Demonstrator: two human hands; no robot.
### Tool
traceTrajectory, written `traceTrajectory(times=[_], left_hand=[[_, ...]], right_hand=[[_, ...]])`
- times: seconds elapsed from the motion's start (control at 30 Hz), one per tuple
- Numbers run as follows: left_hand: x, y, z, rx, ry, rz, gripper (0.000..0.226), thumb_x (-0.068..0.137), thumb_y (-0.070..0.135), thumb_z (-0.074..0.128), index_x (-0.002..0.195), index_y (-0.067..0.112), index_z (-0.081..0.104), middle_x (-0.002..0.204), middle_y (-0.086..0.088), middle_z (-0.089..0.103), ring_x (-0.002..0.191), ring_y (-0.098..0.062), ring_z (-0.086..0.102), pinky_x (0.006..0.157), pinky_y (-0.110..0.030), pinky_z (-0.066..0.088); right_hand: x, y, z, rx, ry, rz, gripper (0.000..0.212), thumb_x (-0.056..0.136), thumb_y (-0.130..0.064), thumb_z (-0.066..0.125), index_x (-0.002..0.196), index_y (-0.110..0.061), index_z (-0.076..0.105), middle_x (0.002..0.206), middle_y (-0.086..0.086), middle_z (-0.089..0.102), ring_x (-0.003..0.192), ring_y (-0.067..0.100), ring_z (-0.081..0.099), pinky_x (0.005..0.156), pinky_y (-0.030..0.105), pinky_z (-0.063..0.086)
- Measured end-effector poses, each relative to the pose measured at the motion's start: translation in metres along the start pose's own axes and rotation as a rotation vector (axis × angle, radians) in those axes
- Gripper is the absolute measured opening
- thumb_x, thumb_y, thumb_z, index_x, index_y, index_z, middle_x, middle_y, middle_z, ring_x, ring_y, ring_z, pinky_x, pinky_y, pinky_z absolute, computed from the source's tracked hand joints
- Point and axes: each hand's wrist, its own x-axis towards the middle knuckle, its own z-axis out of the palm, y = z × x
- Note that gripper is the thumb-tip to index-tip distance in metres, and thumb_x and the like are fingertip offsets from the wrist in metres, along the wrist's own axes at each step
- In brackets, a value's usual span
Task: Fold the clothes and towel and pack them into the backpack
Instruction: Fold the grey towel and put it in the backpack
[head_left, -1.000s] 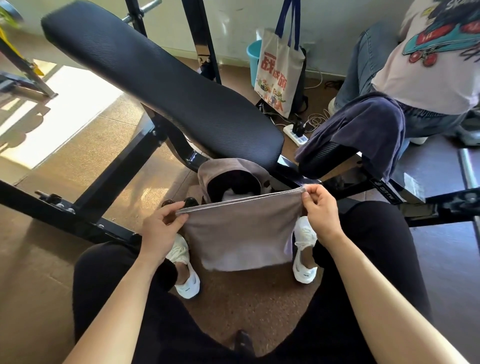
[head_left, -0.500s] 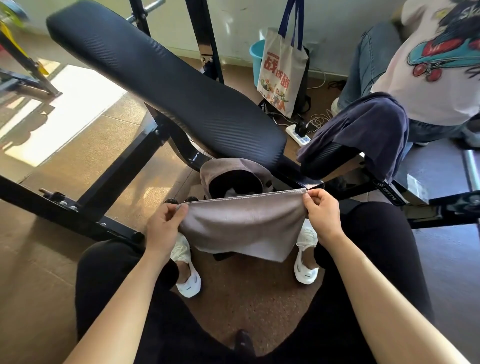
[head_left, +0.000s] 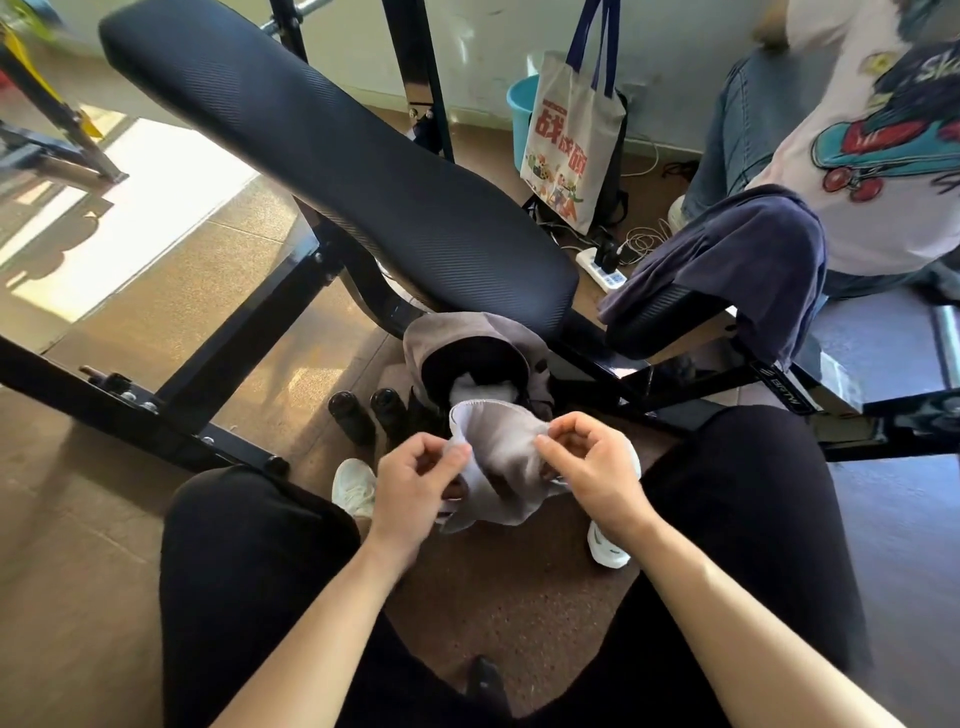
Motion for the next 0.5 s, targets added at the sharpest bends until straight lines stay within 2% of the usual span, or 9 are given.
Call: traceTrajectory(times=[0.1, 0.2, 0.3, 0.4, 0.5], left_hand=[[-0.007, -0.004, 0.012, -0.019, -0.119, 0.033, 0.008, 0.092, 0.013, 0.074, 0.085, 0.009, 0.072, 0.078, -0.008, 0.071, 0.071, -0.018, 0.067, 0.065, -0.027, 0.055], [-0.009, -0.006, 0.014, -0.039, -0.181, 0.056, 0.002, 0.092, 0.009, 0.073, 0.09, 0.009, 0.073, 0.082, -0.007, 0.073, 0.076, -0.011, 0.066, 0.069, -0.023, 0.053], [-0.008, -0.009, 0.01, -0.091, -0.216, 0.029, 0.006, 0.094, 0.009, 0.07, 0.095, 0.012, 0.075, 0.087, -0.008, 0.075, 0.08, -0.014, 0.07, 0.073, -0.026, 0.055], [-0.008, -0.006, 0.008, -0.132, -0.265, 0.014, 0.01, 0.095, 0.007, 0.067, 0.101, 0.008, 0.075, 0.09, -0.01, 0.077, 0.084, -0.019, 0.073, 0.076, -0.029, 0.058], [-0.007, -0.003, 0.008, -0.148, -0.295, -0.005, 0.011, 0.095, 0.005, 0.067, 0.103, 0.001, 0.073, 0.09, -0.013, 0.076, 0.083, -0.024, 0.073, 0.078, -0.035, 0.061]], right_hand=[[-0.008, 0.001, 0.013, -0.024, -0.203, -0.06, 0.01, 0.09, -0.006, 0.073, 0.086, -0.013, 0.068, 0.074, -0.002, 0.069, 0.069, 0.009, 0.064, 0.066, 0.029, 0.054], [-0.012, 0.001, 0.017, -0.025, -0.293, -0.079, 0.005, 0.092, -0.008, 0.072, 0.09, -0.012, 0.069, 0.081, 0.001, 0.071, 0.077, 0.011, 0.066, 0.072, 0.031, 0.055], [-0.01, 0.002, 0.013, 0.001, -0.315, -0.056, 0.009, 0.089, -0.002, 0.069, 0.092, -0.01, 0.072, 0.088, 0.003, 0.072, 0.082, 0.016, 0.069, 0.077, 0.035, 0.056], [-0.006, 0.004, 0.012, -0.07, -0.276, -0.149, 0.022, 0.083, 0.004, 0.067, 0.085, -0.017, 0.076, 0.104, 0.0, 0.065, 0.088, 0.024, 0.069, 0.078, 0.042, 0.058], [-0.006, 0.001, 0.012, -0.122, -0.265, -0.234, 0.027, 0.08, 0.006, 0.072, 0.095, -0.016, 0.07, 0.123, -0.004, 0.056, 0.077, 0.021, 0.067, 0.068, 0.043, 0.056]])
